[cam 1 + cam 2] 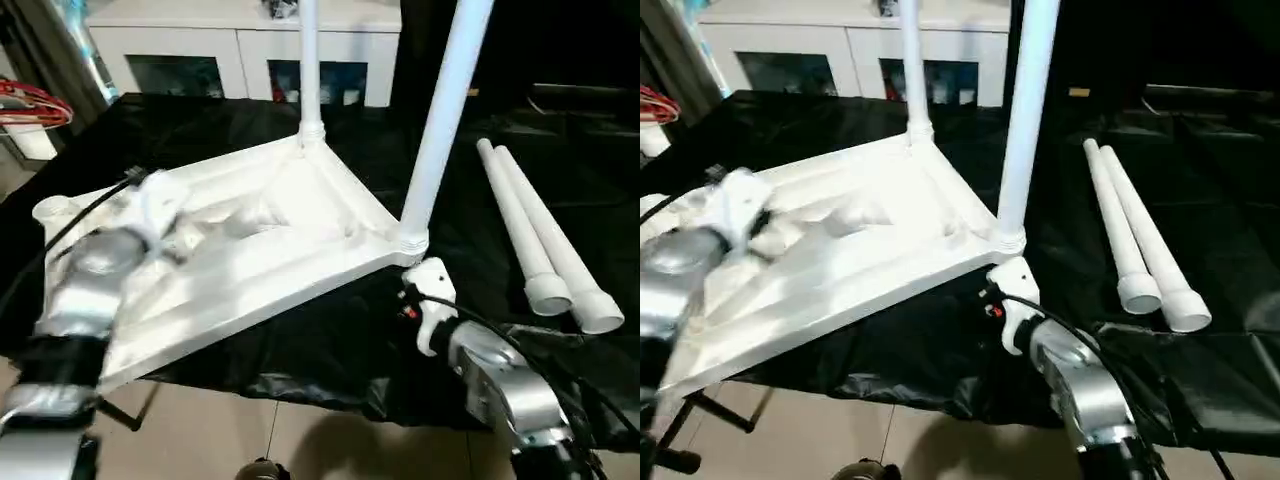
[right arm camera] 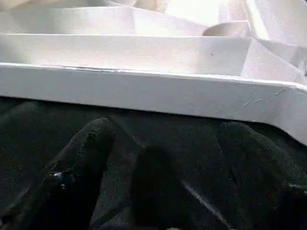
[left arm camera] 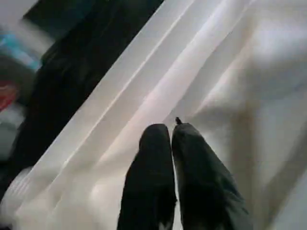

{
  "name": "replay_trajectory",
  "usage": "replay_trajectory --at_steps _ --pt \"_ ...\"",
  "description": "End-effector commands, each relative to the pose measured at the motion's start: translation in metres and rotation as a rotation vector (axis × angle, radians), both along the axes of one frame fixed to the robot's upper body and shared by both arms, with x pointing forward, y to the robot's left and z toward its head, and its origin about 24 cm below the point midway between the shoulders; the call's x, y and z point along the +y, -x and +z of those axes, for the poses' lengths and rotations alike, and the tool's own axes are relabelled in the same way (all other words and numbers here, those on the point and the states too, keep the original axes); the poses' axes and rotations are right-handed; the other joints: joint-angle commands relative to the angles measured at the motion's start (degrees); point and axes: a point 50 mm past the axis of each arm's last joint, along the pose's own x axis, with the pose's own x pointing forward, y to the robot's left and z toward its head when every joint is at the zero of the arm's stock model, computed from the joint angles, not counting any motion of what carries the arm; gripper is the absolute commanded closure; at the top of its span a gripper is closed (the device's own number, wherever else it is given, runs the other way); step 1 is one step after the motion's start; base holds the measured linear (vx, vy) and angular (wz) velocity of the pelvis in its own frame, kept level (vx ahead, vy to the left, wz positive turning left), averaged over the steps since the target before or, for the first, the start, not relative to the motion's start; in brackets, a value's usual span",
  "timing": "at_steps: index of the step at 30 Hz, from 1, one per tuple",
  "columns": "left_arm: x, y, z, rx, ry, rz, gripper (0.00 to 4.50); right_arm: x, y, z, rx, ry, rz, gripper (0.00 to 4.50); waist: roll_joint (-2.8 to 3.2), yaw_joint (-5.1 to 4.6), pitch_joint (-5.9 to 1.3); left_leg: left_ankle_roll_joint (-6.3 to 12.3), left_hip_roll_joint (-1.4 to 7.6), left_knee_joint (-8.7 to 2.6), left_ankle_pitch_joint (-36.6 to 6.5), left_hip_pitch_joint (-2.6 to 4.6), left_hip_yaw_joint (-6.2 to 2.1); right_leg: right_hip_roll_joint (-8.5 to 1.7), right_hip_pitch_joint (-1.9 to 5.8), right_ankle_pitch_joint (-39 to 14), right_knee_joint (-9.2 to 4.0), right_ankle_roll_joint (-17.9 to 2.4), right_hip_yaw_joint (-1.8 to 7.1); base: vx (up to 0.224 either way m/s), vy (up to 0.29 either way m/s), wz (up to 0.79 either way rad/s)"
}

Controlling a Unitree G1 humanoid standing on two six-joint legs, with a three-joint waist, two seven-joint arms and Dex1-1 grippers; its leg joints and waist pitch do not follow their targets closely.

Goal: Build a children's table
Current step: Rotate table base

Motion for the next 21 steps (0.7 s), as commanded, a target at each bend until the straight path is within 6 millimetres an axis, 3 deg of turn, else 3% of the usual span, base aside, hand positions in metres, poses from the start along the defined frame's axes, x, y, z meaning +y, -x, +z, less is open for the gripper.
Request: replay_trajectory --at_steps 1,7,11,14,16,17,21 --pt "0.015 0.005 0.006 -0.015 -0.046 0.081 4.4 0.0 -0.003 -0.002 0.01 0.021 -0.021 0.96 0.4 -0.05 -3.71 -0.85 2.7 -4.05 -17.8 1.3 -1.47 -3.22 2.08 -10.6 -3.66 -9.4 2.42 0.0 0.0 0.0" --pt "0.032 0.015 -0.001 0.048 -0.094 0.159 4.5 0.002 -0.006 -0.001 0.026 0.03 -0.026 1.53 0.58 0.06 -3.86 -0.85 2.54 -3.93 -16.7 1.21 -1.52 -3.17 2.23 -7.5 -3.29 -9.8 2.35 0.0 0.0 0.0" --pt "0.022 0.022 -0.025 0.211 -0.043 0.049 4.5 0.006 -0.011 -0.003 0.036 0.035 -0.027 1.88 0.85 0.06 -3.91 -1.36 2.5 -3.94 -17.7 1.33 -1.56 -3.34 2.14 -8.5 -3.44 -10.2 2.42 0.0 0.0 0.0" --pt "0.02 0.024 -0.031 0.249 -0.044 0.018 4.5 0.008 -0.013 -0.005 0.032 0.042 -0.016 2.05 1.16 -0.02 -3.99 -1.69 2.52 -3.86 -17.6 1.35 -1.5 -3.17 2.11 -5.9 -3.22 -10.7 2.41 0.0 0.0 0.0" --pt "0.013 0.031 -0.047 0.386 -0.001 -0.087 4.5 0.014 -0.02 -0.006 0.032 0.049 -0.019 2.05 1.25 -0.01 -4.1 -1.76 2.42 -3.84 -17.5 1.37 -1.58 -3.32 2.21 -5.1 -3.09 -11.2 2.34 0.0 0.0 0.0" --pt "0.012 0.032 -0.048 0.392 0.001 -0.093 4.5 0.014 -0.021 -0.006 0.032 0.05 -0.019 2.33 1.14 -0.15 -4.02 -1.89 2.41 -3.89 -17.6 1.29 -1.53 -3.3 2.27 -5.3 -3.03 -11.7 2.36 0.0 0.0 0.0" --pt "-0.001 0.039 -0.047 0.512 0.055 -0.261 4.5 0.018 -0.031 -0.006 0.03 0.068 -0.023 2.6 1.11 -0.21 -3.91 -2.07 2.52 -4.0 -18.8 1.43 -1.51 -3.67 2.35 -7.1 -3.09 -12.2 2.48 0.0 0.0 0.0"
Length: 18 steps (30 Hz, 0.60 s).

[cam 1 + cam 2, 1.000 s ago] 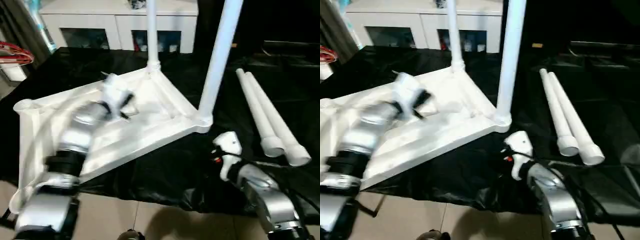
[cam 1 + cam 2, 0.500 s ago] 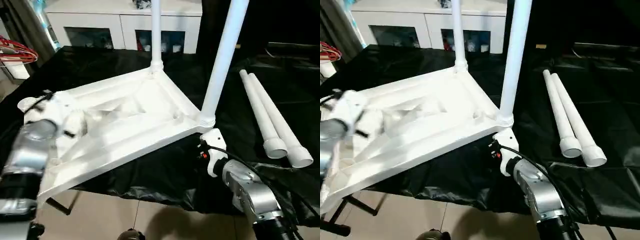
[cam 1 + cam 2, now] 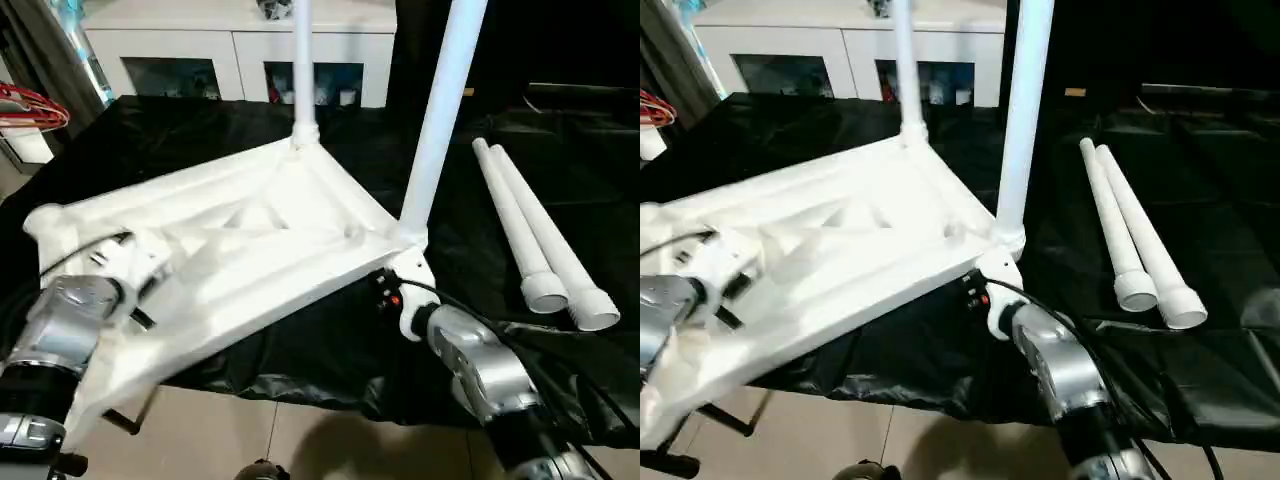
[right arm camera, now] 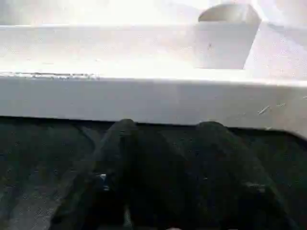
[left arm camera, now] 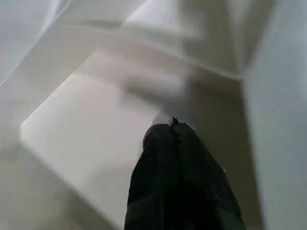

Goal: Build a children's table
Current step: Rotate table base

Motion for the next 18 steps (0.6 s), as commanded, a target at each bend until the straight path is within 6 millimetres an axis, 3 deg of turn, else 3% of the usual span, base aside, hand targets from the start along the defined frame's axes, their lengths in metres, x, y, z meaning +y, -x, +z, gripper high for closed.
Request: replay_trajectory --at_steps 1,2,8,14,18 --pt "-0.011 0.008 -0.006 0.1 0.064 -0.087 4.5 0.003 -0.005 0.002 -0.017 0.015 0.004 2.73 0.93 0.08 -3.84 -2.1 2.6 -4.07 -18.9 1.32 -1.5 -3.63 2.33 -7.7 -3.27 -12.2 2.43 0.0 0.0 0.0" --pt "-0.018 0.01 -0.002 0.135 0.111 -0.152 4.5 0.004 -0.009 0.003 -0.019 0.015 0.001 2.73 0.62 -0.01 -3.79 -2.16 2.63 -4.06 -18.7 1.36 -1.42 -3.57 2.3 -7.6 -3.21 -12.4 2.5 0.0 0.0 0.0" --pt "-0.055 0.024 0.015 0.284 0.316 -0.452 4.5 0.007 -0.02 0.006 -0.03 0.019 0.01 3.24 0.75 0.09 -3.8 -2.1 2.6 -4.0 -17.8 1.46 -1.16 -3.39 2.18 -7.4 -2.92 -13.3 2.54 0.0 0.0 0.0" --pt "-0.087 0.01 0.02 0.232 0.382 -0.538 4.5 0.008 -0.024 0.007 -0.041 0.027 0.014 3.75 0.76 -0.07 -3.82 -1.82 2.41 -3.75 -17.0 1.39 -1.03 -3.38 2.48 -7.3 -2.91 -13.0 2.54 0.0 0.0 0.0" --pt "-0.108 -0.004 0.021 0.171 0.392 -0.565 4.5 0.005 -0.027 0.009 -0.061 0.039 0.004 4.11 0.58 -0.14 -3.7 -2.38 2.39 -3.79 -19.0 1.36 -1.14 -3.38 2.54 -10.8 -3.24 -12.1 2.58 0.0 0.0 0.0"
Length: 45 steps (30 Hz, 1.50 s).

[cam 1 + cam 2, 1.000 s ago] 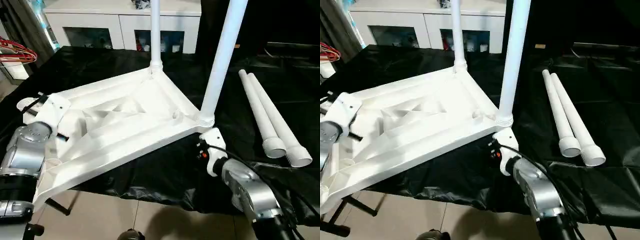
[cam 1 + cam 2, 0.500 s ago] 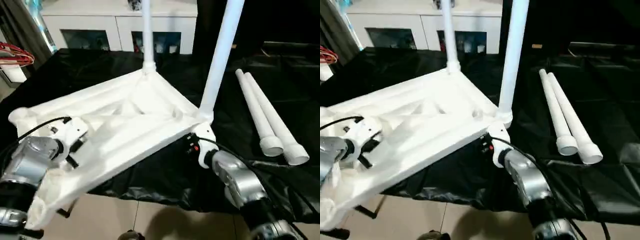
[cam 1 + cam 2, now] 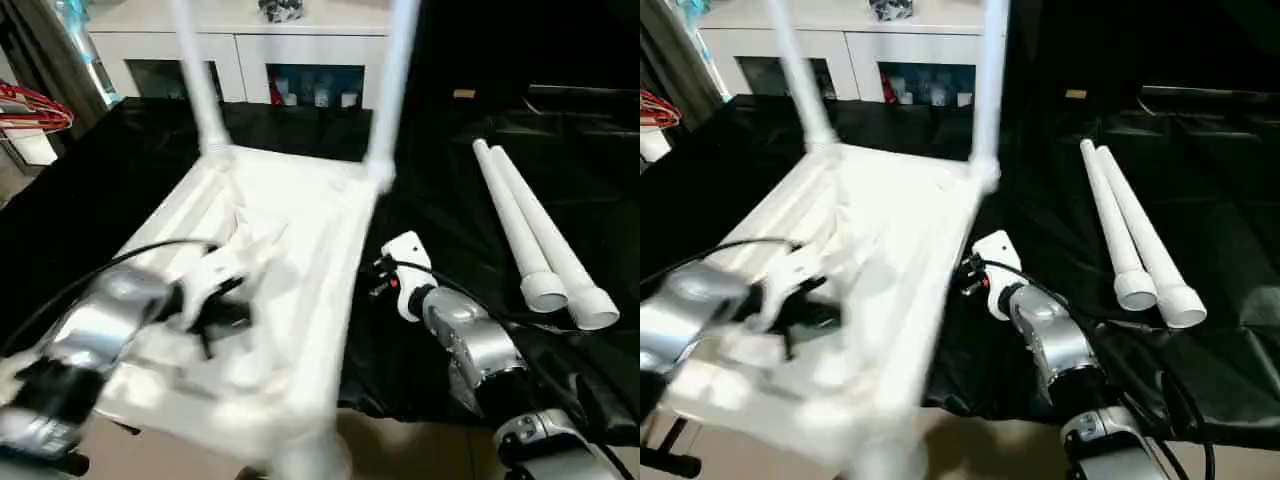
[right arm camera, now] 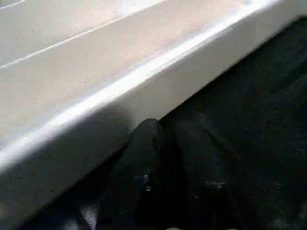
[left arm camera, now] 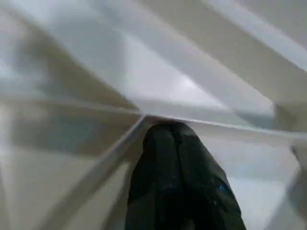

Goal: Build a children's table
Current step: Rotate table base, then pick table leg

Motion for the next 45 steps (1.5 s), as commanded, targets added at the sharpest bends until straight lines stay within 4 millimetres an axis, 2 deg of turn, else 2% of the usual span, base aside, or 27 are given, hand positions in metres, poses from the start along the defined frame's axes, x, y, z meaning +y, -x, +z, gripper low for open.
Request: replay_trajectory --at_steps 1,2,5,6,7,8,9,13,14,15,21,25,26,28,29,30,31,33,34,35,36,37,39,40,41,42,45 --pt "-0.011 -0.011 0.005 -0.069 0.005 -0.005 4.5 0.007 -0.004 0.008 -0.041 -0.007 0.026 4.23 0.45 -0.16 -3.7 -2.23 2.27 -4.14 -19.1 1.27 -1.1 -3.19 2.46 -11.1 -3.94 -11.8 2.44 0.0 0.0 0.0" --pt "-0.015 -0.017 0.004 -0.096 0.002 0.015 4.5 0.006 -0.004 0.009 -0.047 -0.005 0.022 4.23 0.58 -0.11 -3.89 -2.28 2.34 -4.05 -18.6 1.28 -1.24 -3.41 2.62 -10.5 -3.74 -11.7 2.47 0.0 0.0 0.0" --pt "-0.02 -0.028 0.003 -0.143 -0.01 0.049 4.5 0.002 -0.006 0.011 -0.061 0.0 0.013 4.42 0.4 -0.19 -3.87 -1.86 2.15 -3.95 -18.2 1.24 -1.11 -3.15 2.55 -10.8 -4.02 -11.2 2.39 0.0 0.0 0.0" --pt "-0.028 -0.042 0.002 -0.205 -0.022 0.107 4.5 -0.004 -0.007 0.016 -0.087 0.01 -0.006 4.42 0.23 -0.27 -3.83 -1.48 2.02 -3.88 -17.3 1.02 -1.09 -3.05 2.67 -10.1 -4.12 -11.0 2.35 0.0 0.0 0.0" --pt "-0.031 -0.047 0.001 -0.221 -0.027 0.12 4.5 -0.006 -0.008 0.018 -0.095 0.012 -0.013 4.42 0.15 -0.18 -3.84 -1.46 1.82 -3.71 -17.3 1.1 -1.0 -2.94 2.7 -10.6 -4.3 -10.5 2.32 0.0 0.0 0.0" --pt "-0.035 -0.053 0.0 -0.241 -0.034 0.144 4.5 -0.01 -0.009 0.02 -0.109 0.019 -0.021 4.42 0.11 0.14 -4.05 -1.36 2.06 -3.62 -16.9 1.24 -1.06 -3.2 2.72 -10.0 -4.16 -10.5 2.41 0.0 0.0 0.0" --pt "-0.038 -0.058 -0.002 -0.267 -0.056 0.164 4.5 -0.013 -0.01 0.023 -0.123 0.028 -0.028 4.42 -0.02 0.18 -4.06 -1.02 1.86 -3.58 -15.5 0.75 -1.22 -3.11 3.12 -9.4 -4.08 -9.9 2.26 0.0 0.0 0.0" --pt "-0.037 -0.07 -0.005 -0.364 -0.128 0.244 4.5 -0.02 -0.012 0.031 -0.154 0.03 -0.05 4.42 0.37 -0.01 -4.41 -0.22 1.97 -3.21 -13.8 0.75 -1.25 -3.11 3.0 -5.5 -3.71 -10.7 2.11 0.0 0.0 0.0" --pt "-0.037 -0.07 -0.005 -0.364 -0.128 0.244 4.5 -0.02 -0.012 0.031 -0.154 0.03 -0.05 4.42 0.09 0.18 -4.53 0.19 1.91 -3.03 -13.3 0.77 -1.17 -3.08 3.21 -4.0 -3.59 -10.9 2.13 0.0 0.0 0.0" --pt "-0.034 -0.078 -0.003 -0.437 -0.16 0.314 4.5 -0.025 -0.011 0.036 -0.174 0.034 -0.061 4.42 0.3 0.21 -4.47 0.67 1.86 -3.0 -12.4 0.48 -1.27 -3.06 3.3 -2.9 -3.41 -11.0 2.02 0.0 0.0 0.0" --pt "-0.028 -0.085 0.007 -0.513 -0.116 0.38 4.5 -0.038 -0.003 0.043 -0.202 0.05 -0.117 4.42 0.32 0.43 -4.34 0.96 2.05 -3.07 -13.3 0.72 -1.33 -3.06 3.2 -4.7 -3.77 -11.1 1.94 0.0 0.0 0.0" --pt "-0.027 -0.084 0.012 -0.513 -0.039 0.373 4.5 -0.045 0.001 0.048 -0.209 0.043 -0.181 4.42 0.26 0.55 -4.29 0.61 2.17 -3.26 -14.6 0.84 -1.31 -3.25 3.03 -6.6 -3.86 -11.6 2.0 0.0 0.0 0.0" --pt "-0.026 -0.083 0.015 -0.518 0.018 0.363 4.5 -0.049 0.004 0.051 -0.197 0.002 -0.209 4.42 0.1 0.5 -4.14 0.6 2.22 -3.37 -15.3 0.9 -1.35 -3.27 3.08 -7.6 -4.0 -11.6 2.05 0.0 0.0 0.0" --pt "-0.026 -0.08 0.02 -0.523 0.096 0.375 4.5 -0.054 0.008 0.057 -0.188 -0.067 -0.247 4.42 0.22 0.62 -4.18 0.73 2.46 -3.42 -15.3 0.87 -1.39 -3.49 3.06 -7.3 -3.82 -11.9 2.15 0.0 0.0 0.0" --pt "-0.027 -0.077 0.023 -0.527 0.145 0.369 4.5 -0.057 0.009 0.06 -0.189 -0.082 -0.27 4.27 0.14 0.56 -4.19 0.89 2.52 -3.42 -15.1 0.86 -1.36 -3.42 2.99 -6.9 -3.73 -12.1 2.16 0.0 0.0 0.0" --pt "-0.03 -0.071 0.026 -0.525 0.207 0.345 4.3 -0.063 0.01 0.065 -0.187 -0.087 -0.308 4.16 0.21 0.5 -4.2 0.82 2.5 -3.45 -15.1 0.83 -1.3 -3.38 2.83 -7.0 -3.78 -12.1 2.14 0.0 0.0 0.0" --pt "-0.03 -0.071 0.026 -0.525 0.207 0.345 4.17 -0.063 0.01 0.065 -0.187 -0.087 -0.308 4.08 0.28 0.53 -4.23 0.57 2.74 -3.54 -14.8 0.83 -1.48 -3.56 3.09 -6.5 -3.49 -12.4 2.16 0.0 0.0 0.0" --pt "-0.038 -0.06 0.03 -0.531 0.284 0.303 3.97 -0.068 0.011 0.069 -0.182 -0.064 -0.345 3.83 0.41 0.31 -4.07 0.19 2.36 -3.49 -15.8 0.89 -1.17 -3.31 2.67 -8.7 -3.91 -11.6 2.14 0.0 0.0 0.0" --pt "-0.038 -0.06 0.03 -0.531 0.284 0.303 3.97 -0.068 0.011 0.069 -0.182 -0.064 -0.345 3.83 0.39 0.29 -4.07 -0.23 2.67 -3.66 -15.9 0.86 -1.36 -3.58 2.93 -8.8 -3.76 -11.6 2.2 0.0 0.0 0.0" --pt "-0.048 -0.048 0.033 -0.523 0.368 0.284 3.97 -0.075 0.01 0.072 -0.171 -0.036 -0.383 3.83 0.06 0.0 -3.91 -0.41 2.55 -3.74 -16.4 0.88 -1.15 -3.32 2.7 -10.0 -3.99 -11.3 2.23 0.0 0.0 0.0" --pt "-0.048 -0.048 0.033 -0.523 0.37 0.283 3.69 -0.076 0.01 0.072 -0.171 -0.035 -0.385 3.62 0.23 0.0 -3.84 -0.59 2.65 -3.81 -16.6 0.84 -1.14 -3.36 2.65 -11.0 -4.05 -11.3 2.26 0.0 0.0 0.0" --pt "-0.052 -0.044 0.034 -0.527 0.392 0.272 3.69 -0.078 0.01 0.073 -0.167 -0.023 -0.395 3.62 0.17 -0.07 -3.85 -0.66 2.58 -3.73 -16.9 0.92 -1.09 -3.35 2.57 -11.6 -4.13 -11.1 2.27 0.0 0.0 0.0" --pt "-0.065 -0.032 0.032 -0.506 0.446 0.199 3.64 -0.084 0.009 0.073 -0.142 0.002 -0.419 3.55 0.09 -0.08 -3.69 -0.78 2.39 -3.81 -17.5 0.87 -1.09 -3.29 2.5 -15.1 -4.56 -9.5 2.32 0.0 0.0 0.0" --pt "-0.074 -0.023 0.029 -0.47 0.475 0.152 3.61 -0.088 0.008 0.074 -0.127 0.021 -0.428 3.42 -0.15 -0.09 -3.69 -0.89 2.41 -3.82 -17.4 0.95 -1.02 -3.26 2.43 -15.6 -4.67 -9.1 2.37 0.0 0.0 0.0" --pt "-0.074 -0.023 0.029 -0.47 0.475 0.152 3.61 -0.088 0.008 0.074 -0.127 0.021 -0.428 3.42 -0.02 -0.06 -3.73 -0.97 2.38 -3.79 -16.7 0.88 -1.04 -3.16 2.42 -15.3 -4.58 -8.8 2.41 0.0 0.0 0.0" --pt "-0.082 -0.018 0.025 -0.462 0.456 0.117 3.31 -0.092 0.007 0.075 -0.102 0.035 -0.45 3.23 -0.2 -0.21 -3.72 -1.02 2.37 -3.77 -16.5 0.9 -1.0 -3.02 2.37 -15.1 -4.58 -8.3 2.43 0.0 0.0 0.0" --pt "-0.092 -0.015 0.026 -0.447 0.477 0.101 3.26 -0.098 0.004 0.076 -0.084 0.066 -0.469 3.13 -0.14 -0.23 -3.79 -1.18 2.27 -3.66 -15.6 0.83 -0.98 -3.03 2.41 -14.6 -4.62 -7.5 2.42 0.0 0.0 0.0"
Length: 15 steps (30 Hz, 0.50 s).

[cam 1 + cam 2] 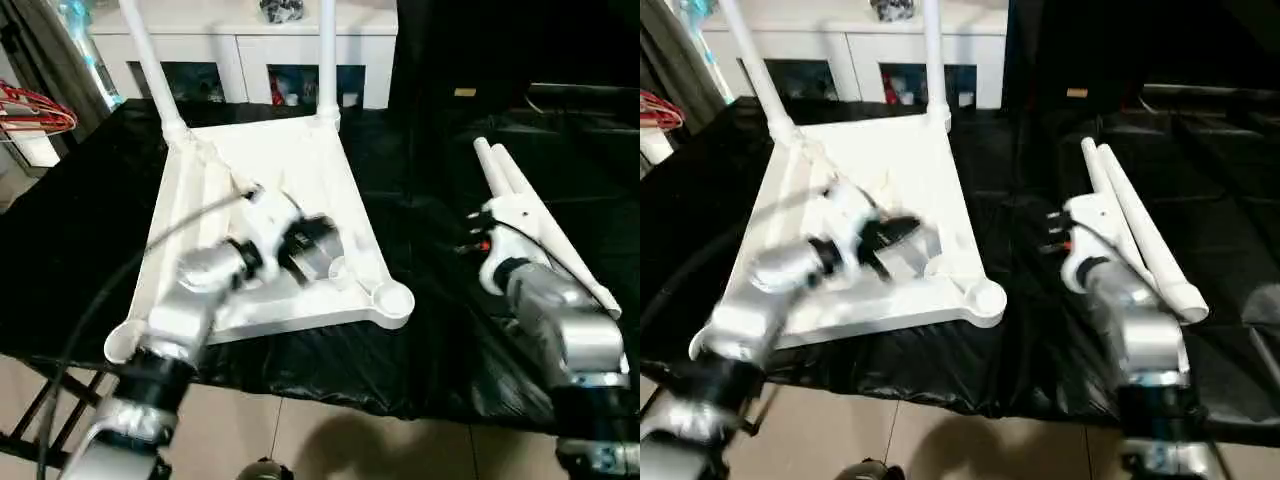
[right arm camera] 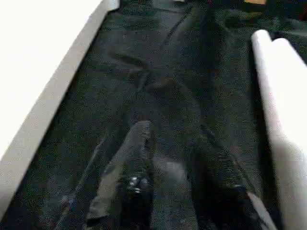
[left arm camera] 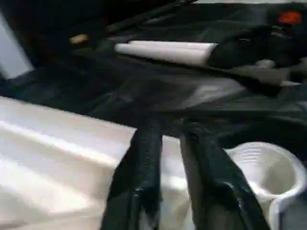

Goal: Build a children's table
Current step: Pick table leg

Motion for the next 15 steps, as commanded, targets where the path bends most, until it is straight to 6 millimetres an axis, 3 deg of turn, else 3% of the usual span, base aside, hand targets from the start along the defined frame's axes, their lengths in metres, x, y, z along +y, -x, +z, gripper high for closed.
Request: replay_trajectory --at_steps 1,5,6,10,15 --pt "-0.008 0.004 0.008 0.013 0.028 -0.025 3.2 -0.013 -0.005 0.003 0.042 0.04 -0.057 3.04 -0.65 -0.35 -3.87 -1.32 2.22 -3.82 -15.1 1.01 -0.83 -2.89 2.54 -13.9 -4.5 -7.8 2.44 0.0 0.0 0.0" --pt "-0.013 0.01 0.011 0.023 0.036 -0.069 2.84 -0.021 -0.01 0.006 0.057 0.05 -0.085 2.72 -0.83 -0.28 -3.97 -0.63 2.03 -3.44 -12.5 0.82 -0.68 -2.97 2.75 -12.0 -4.39 -8.8 2.37 0.0 0.0 0.0" --pt "-0.014 0.015 0.013 0.024 0.029 -0.106 2.83 -0.028 -0.014 0.007 0.082 0.057 -0.106 2.61 -1.28 -0.27 -3.95 -0.25 2.01 -3.38 -12.1 0.8 -0.63 -2.88 2.78 -11.6 -4.36 -8.7 2.36 0.0 0.0 0.0" --pt "-0.012 0.022 0.017 0.015 0.003 -0.155 2.44 -0.045 -0.021 0.008 0.139 0.082 -0.154 2.28 -1.09 -0.38 -3.97 -0.01 1.98 -3.2 -11.4 0.83 -0.61 -2.84 2.8 -11.9 -4.19 -9.8 2.23 0.0 0.0 0.0" --pt "-0.008 0.025 0.015 0.01 -0.066 -0.182 1.95 -0.054 -0.028 0.009 0.159 0.084 -0.161 1.77 -1.05 -0.2 -4.05 0.2 2.0 -3.07 -11.3 0.9 -0.55 -2.81 2.79 -11.9 -4.19 -9.7 2.18 0.0 0.0 0.0"
